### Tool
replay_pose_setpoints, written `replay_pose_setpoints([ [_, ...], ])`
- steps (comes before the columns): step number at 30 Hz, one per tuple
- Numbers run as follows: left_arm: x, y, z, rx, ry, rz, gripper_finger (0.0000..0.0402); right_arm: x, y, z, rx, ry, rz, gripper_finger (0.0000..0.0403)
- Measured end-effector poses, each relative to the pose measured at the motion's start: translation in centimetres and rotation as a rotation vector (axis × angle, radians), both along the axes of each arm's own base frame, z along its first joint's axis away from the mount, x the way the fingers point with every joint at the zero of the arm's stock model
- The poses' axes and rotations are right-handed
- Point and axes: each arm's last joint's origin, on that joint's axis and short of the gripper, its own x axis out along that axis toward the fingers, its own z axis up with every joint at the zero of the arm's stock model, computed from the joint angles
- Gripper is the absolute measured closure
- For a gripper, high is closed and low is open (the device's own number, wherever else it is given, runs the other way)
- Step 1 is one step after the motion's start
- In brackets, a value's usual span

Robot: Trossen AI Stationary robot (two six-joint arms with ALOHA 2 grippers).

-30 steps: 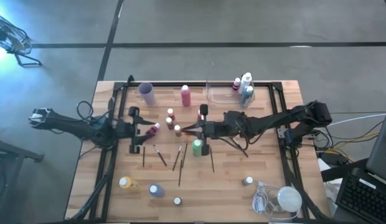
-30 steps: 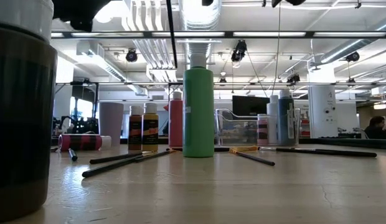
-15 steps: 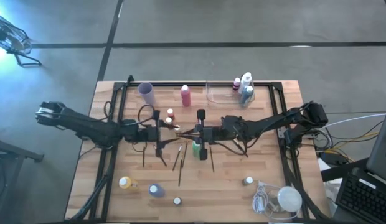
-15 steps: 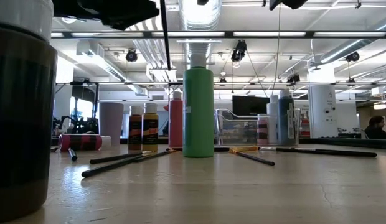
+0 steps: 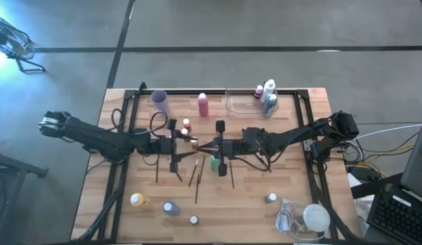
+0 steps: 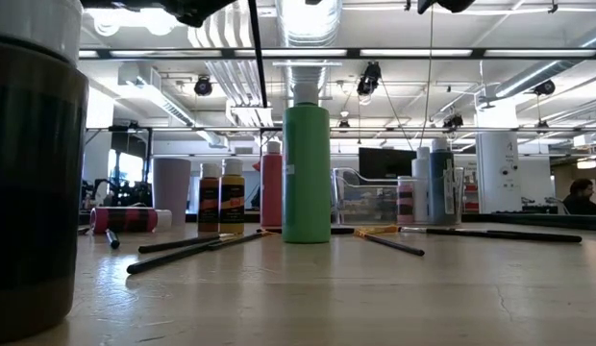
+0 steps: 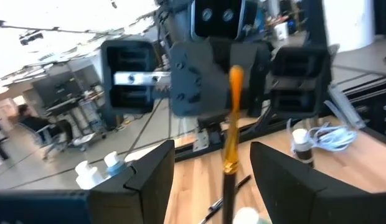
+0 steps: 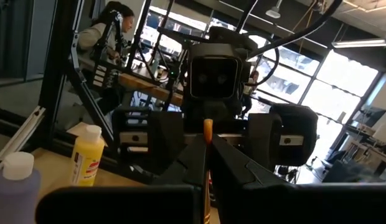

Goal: Pick & Place Paint Supplies
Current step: Put the gold paint brush into the violet cup

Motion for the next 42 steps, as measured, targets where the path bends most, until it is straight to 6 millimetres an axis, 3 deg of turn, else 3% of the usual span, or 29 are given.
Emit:
replay_pose_setpoints([
  [10, 0.1, -0.1, 1.1, -0.01, -0.031, -0.019, 0.0186, 0.0, 0.0, 0.0, 0.004, 0.001, 0.0, 0.0394],
  [25, 0.5, -0.1, 1.1, -0.026, 0.004, -0.02, 0.0188, 0.0, 0.0, 0.0, 0.004, 0.0, 0.0, 0.0394],
  [42, 0.5, -0.1, 1.0, -0.027, 0.007, -0.021, 0.0324, 0.0, 0.0, 0.0, 0.003, 0.001, -0.001, 0.0394],
])
